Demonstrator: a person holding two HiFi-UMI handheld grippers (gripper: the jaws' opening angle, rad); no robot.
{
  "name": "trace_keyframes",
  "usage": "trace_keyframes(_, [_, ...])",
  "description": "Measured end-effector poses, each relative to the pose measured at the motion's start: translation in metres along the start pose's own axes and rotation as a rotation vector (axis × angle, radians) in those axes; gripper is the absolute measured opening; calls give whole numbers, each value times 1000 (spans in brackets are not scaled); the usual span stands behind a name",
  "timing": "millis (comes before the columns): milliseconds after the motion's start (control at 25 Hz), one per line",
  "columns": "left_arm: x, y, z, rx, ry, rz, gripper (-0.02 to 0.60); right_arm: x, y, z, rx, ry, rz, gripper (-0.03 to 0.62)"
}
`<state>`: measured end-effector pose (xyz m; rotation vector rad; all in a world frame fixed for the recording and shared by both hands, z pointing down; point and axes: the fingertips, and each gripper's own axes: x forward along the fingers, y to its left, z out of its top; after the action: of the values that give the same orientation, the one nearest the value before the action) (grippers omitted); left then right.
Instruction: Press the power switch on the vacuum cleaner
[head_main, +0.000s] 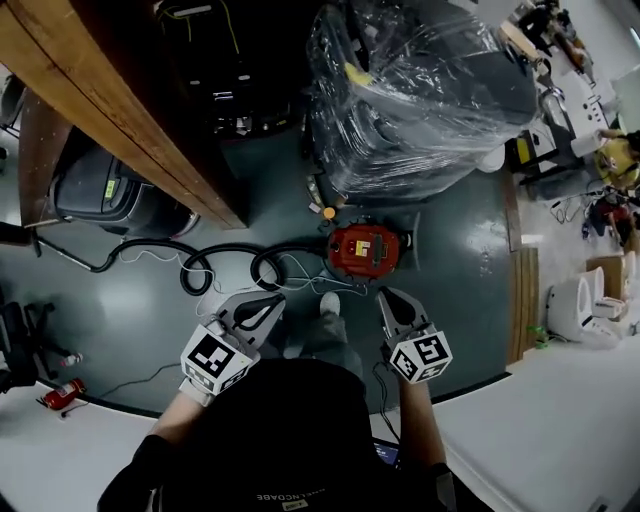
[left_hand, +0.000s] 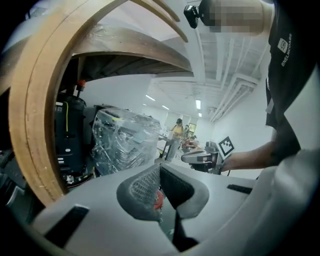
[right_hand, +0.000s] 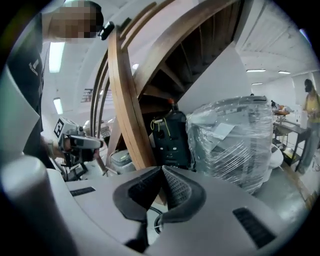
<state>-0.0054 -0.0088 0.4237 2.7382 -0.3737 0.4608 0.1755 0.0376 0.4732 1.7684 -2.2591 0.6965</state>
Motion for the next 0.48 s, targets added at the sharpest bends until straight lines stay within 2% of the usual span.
trace_keyframes(200, [13,16,-4,-72,6,150,14,69,-48,-41,-81,212,83,26])
trace_keyframes(480, [39,39,-26,-163,45,302,14,164,-120,-141,-142,506,115,28])
